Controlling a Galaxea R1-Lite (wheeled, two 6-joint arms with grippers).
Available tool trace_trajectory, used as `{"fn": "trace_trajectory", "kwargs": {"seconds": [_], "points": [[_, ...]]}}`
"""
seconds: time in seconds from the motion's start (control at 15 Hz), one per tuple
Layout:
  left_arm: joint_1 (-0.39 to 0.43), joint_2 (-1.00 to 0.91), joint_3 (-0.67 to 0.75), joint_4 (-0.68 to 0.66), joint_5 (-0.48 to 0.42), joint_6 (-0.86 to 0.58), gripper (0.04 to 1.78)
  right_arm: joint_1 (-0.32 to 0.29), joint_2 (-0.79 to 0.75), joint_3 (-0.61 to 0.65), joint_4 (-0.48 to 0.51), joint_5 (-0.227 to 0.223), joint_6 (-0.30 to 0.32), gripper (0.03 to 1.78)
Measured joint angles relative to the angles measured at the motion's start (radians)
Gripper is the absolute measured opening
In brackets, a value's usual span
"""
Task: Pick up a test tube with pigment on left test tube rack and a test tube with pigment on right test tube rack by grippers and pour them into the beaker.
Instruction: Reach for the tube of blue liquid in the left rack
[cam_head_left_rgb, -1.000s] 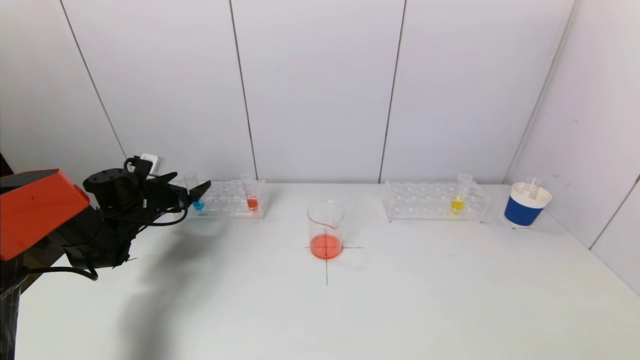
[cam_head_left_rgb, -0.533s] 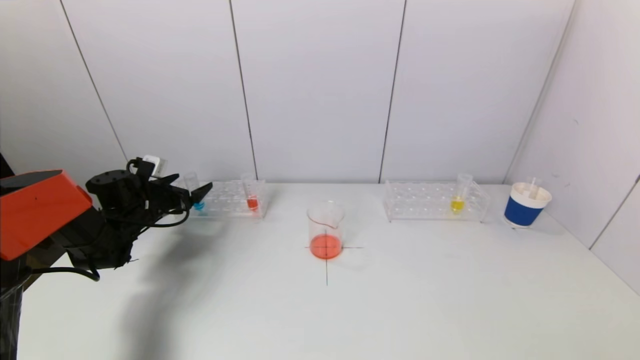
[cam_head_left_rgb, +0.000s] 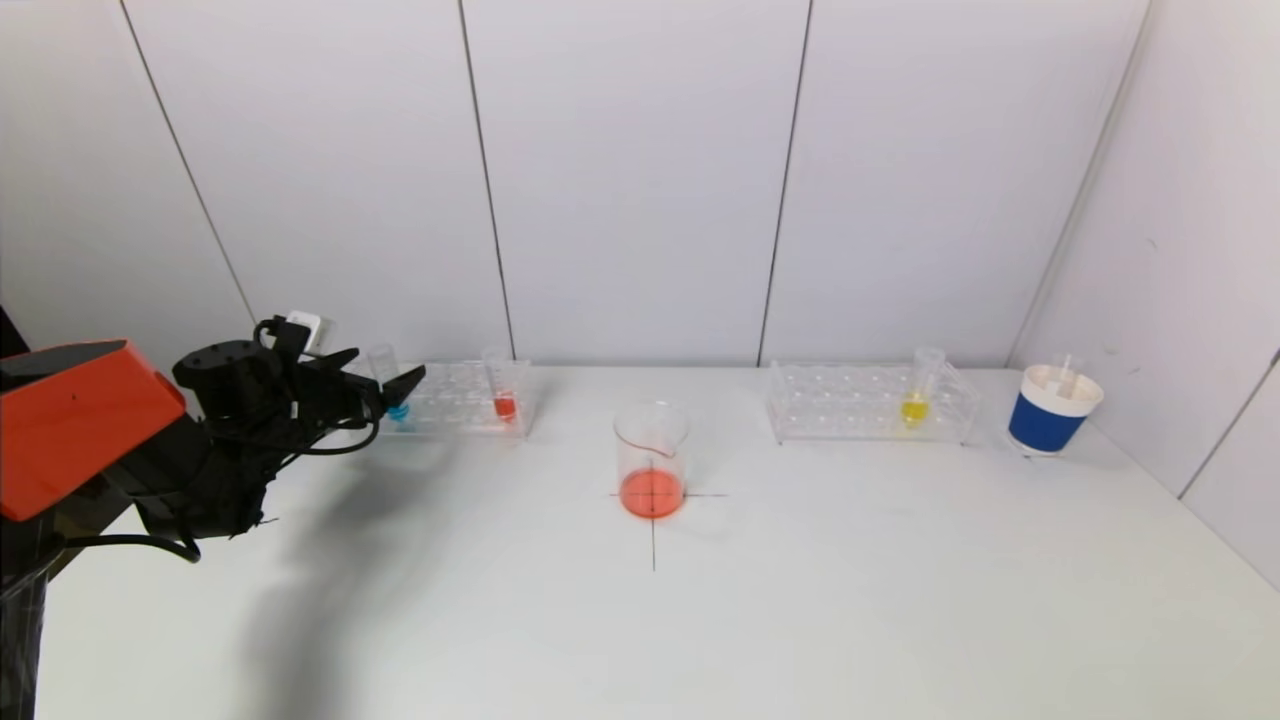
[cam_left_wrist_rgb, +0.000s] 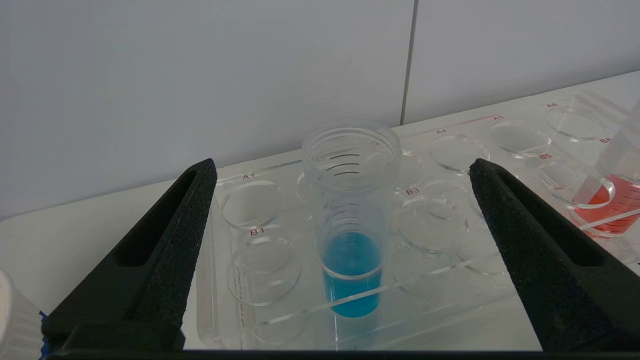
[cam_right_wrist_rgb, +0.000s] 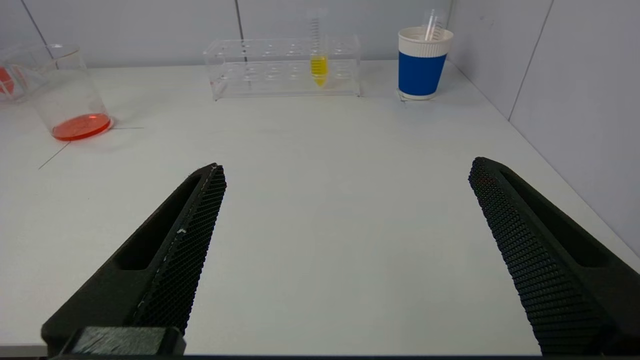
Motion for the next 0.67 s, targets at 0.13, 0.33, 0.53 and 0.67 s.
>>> {"fn": "trace_trajectory", "kwargs": {"seconds": [0.13, 0.33, 0.53, 0.67], "points": [[0.0, 0.0, 0.0, 0.0, 0.0, 0.0, 1.76, 0.0, 0.0, 0.0, 0.0, 0.0, 0.0, 1.77], [0.0, 0.002, -0.003, 0.0, 0.0, 0.0, 1.71, 0.0, 0.0, 0.0, 0.0, 0.0, 0.0, 1.77], [0.0, 0.009, -0.004, 0.0, 0.0, 0.0, 1.44, 0.0, 0.0, 0.0, 0.0, 0.0, 0.0, 1.77], [0.0, 0.013, -0.014, -0.001, 0.001, 0.0, 1.12, 0.0, 0.0, 0.0, 0.0, 0.0, 0.0, 1.77]]}}
